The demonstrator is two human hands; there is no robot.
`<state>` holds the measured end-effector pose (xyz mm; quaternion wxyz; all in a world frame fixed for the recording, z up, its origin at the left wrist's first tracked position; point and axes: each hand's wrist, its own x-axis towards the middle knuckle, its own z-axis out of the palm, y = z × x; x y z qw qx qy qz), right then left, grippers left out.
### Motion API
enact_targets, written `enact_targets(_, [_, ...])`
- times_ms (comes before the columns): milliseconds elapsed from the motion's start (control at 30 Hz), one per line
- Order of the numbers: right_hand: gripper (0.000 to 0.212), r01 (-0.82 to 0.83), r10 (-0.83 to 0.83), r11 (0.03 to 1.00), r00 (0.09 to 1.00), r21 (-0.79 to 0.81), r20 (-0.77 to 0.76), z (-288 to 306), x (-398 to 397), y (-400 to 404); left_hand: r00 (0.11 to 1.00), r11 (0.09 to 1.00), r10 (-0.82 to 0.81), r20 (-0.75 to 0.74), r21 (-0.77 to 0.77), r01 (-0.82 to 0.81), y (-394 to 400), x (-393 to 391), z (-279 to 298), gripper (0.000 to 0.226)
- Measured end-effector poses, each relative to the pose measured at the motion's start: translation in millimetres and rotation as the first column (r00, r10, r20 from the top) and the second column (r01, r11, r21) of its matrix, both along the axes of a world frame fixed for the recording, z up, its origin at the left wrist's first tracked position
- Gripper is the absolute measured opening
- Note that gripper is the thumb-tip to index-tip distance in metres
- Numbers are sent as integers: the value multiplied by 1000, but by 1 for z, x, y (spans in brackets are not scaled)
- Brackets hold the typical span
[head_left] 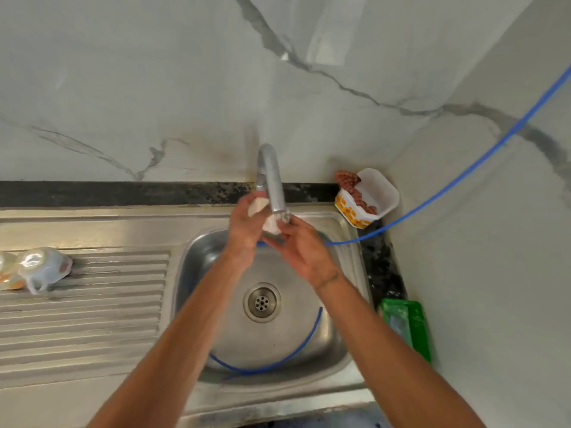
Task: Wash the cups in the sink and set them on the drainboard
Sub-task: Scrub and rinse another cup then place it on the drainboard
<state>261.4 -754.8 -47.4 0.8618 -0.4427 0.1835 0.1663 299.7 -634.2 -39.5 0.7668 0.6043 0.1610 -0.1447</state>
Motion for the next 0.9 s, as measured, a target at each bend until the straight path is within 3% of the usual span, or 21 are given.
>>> enact_targets(67, [46,127,-121,973,992,194,-45,0,-1,4,992,986,-95,87,142,82,3,-5,-4,62])
enact_targets(133, [42,192,-162,951,977,244,-139,3,-5,11,993,979,-111,30,175,104,5,-12,-16,76])
enact_targets(200, [28,113,-95,991,973,76,-208,13,-17,18,998,995,-42,-44,87,45,5,-26,-19,53])
enact_targets(233, [23,27,-54,991,975,-130,-215,14,-27,13,992,999,-2,-122,49,8,3,-32,-23,37])
enact_targets(267, [23,-51,-29,922,979,-384,-200,15,-40,7,977,998,51,-209,55,-41,4,-38,-26,29])
enact_targets(333, [27,-32,-54,568,996,-823,-75,11,-78,-20,932,987,141,-334,115,-108,9,-51,-33,35])
enact_targets(400, [13,136,-126,232,986,-963,109,9,-126,-57,912,986,134,-387,148,-83,12,-62,-33,39])
enact_targets(467, [15,151,-245,94,962,-984,124,6,-173,-94,902,989,82,-424,143,-23,11,-75,-28,47])
enact_targets(533, [24,0,-292,38,956,-999,-11,-1,-212,-128,861,999,27,-508,54,1,8,-86,-19,56])
enact_targets(600, [21,-172,-266,51,947,-984,-179,-9,-237,-151,811,998,-42,-584,-63,7,5,-95,-15,69])
enact_targets(700, [16,-253,-184,50,948,-966,-258,-19,-246,-167,776,986,-113,-621,-166,10,5,-103,-20,83])
enact_targets(800, [22,-321,-91,-3,943,-947,-320,-23,-242,-170,805,984,-145,-576,-167,58,5,-110,-20,87])
enact_targets(900, [24,-350,-71,-17,935,-937,-348,-25,-239,-174,888,980,-198,-416,-111,166,5,-115,-13,68])
